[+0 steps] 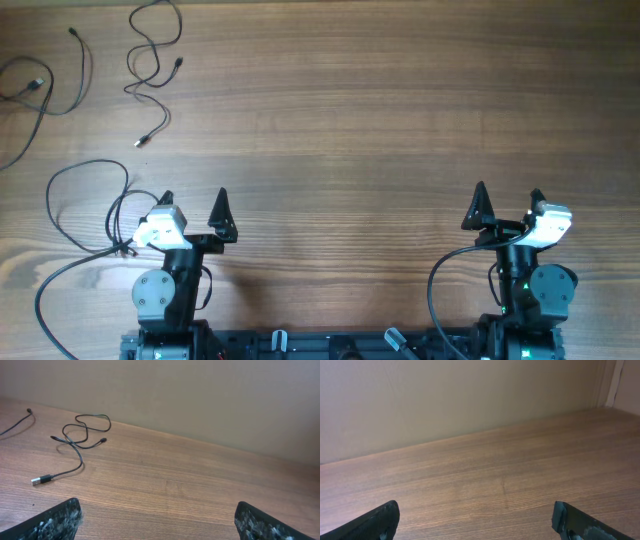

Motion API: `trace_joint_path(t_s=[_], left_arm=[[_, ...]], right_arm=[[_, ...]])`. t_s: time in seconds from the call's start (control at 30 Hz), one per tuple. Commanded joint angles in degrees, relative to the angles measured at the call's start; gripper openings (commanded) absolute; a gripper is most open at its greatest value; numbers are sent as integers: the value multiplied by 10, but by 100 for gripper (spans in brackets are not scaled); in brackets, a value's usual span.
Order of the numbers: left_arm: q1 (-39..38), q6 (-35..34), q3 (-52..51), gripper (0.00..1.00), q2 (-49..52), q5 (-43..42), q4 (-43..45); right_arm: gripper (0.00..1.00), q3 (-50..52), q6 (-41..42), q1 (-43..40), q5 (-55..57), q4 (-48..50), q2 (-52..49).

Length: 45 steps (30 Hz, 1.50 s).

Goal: Untangle cables

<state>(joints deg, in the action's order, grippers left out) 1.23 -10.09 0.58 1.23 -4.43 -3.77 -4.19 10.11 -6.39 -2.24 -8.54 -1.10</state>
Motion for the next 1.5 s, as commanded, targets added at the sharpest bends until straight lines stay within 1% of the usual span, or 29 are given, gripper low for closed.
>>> trace_joint_path(t_s=[0.0, 0.4, 0.83, 1.23, 1.37, 1.47], left_arm=[[2, 13, -3, 100, -1, -11, -2], [2, 13, -3, 100, -1, -11, -2], [2, 13, -2, 100, -1, -11, -2], [2, 13, -3, 100, -1, -11, -2], [2, 13, -3, 100, -1, -11, -2], [2, 13, -3, 100, -1, -11, -2]], right_arm=[[100, 3, -11, 3, 14, 2, 9], [100, 3, -11, 4, 14, 2, 9], [100, 3, -11, 46, 14, 2, 9], [100, 4, -12, 46, 14, 3, 9], [100, 4, -74, 52, -2, 4, 9], [100, 5, -86, 63, -3, 5, 9]])
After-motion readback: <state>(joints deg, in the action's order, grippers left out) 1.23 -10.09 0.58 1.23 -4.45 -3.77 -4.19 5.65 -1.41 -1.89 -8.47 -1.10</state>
